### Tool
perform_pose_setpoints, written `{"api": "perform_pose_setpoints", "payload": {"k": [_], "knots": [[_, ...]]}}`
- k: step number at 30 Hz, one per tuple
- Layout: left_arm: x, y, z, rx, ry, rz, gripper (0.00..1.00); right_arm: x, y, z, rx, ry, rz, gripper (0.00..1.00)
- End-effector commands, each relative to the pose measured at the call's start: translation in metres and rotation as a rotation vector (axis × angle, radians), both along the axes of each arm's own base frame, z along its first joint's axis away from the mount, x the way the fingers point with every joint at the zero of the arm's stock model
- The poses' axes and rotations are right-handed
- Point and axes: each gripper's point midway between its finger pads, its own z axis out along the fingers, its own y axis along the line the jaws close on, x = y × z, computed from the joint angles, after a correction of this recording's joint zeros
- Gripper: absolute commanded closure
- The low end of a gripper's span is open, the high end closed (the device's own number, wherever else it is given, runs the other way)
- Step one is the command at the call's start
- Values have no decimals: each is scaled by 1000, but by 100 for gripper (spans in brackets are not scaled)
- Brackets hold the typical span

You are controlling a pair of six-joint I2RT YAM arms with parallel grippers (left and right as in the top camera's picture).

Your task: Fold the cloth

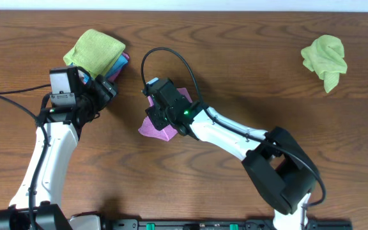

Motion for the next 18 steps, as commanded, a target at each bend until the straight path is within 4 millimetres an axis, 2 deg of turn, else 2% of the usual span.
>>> {"api": "perform_pose_setpoints", "payload": {"k": [1, 3, 5, 6, 8, 9, 13, 18], "knots": [[2, 0, 11, 0, -29, -4, 14, 2, 4, -11, -15, 9, -7, 50], [2, 0, 11, 0, -29, -4, 14, 1, 3, -18, -23, 17, -7, 51], [2, 0, 11, 0, -29, -4, 14, 3, 3, -18, -26, 10, -12, 60], [2, 0, 11, 0, -29, -4, 14, 5, 4, -16, -20, 0, -13, 67], [2, 0, 11, 0, -29, -4, 14, 10, 9, -7, -3, -15, -14, 91], [2, 0, 11, 0, -29, -4, 14, 12, 11, -1, 5, -24, -13, 97], [2, 0, 11, 1, -29, -4, 14, 24, 18, 29, 15, -73, -33, 99], [2, 0, 11, 0, -29, -4, 14, 33, 4, 54, -51, -106, -88, 99]]}}
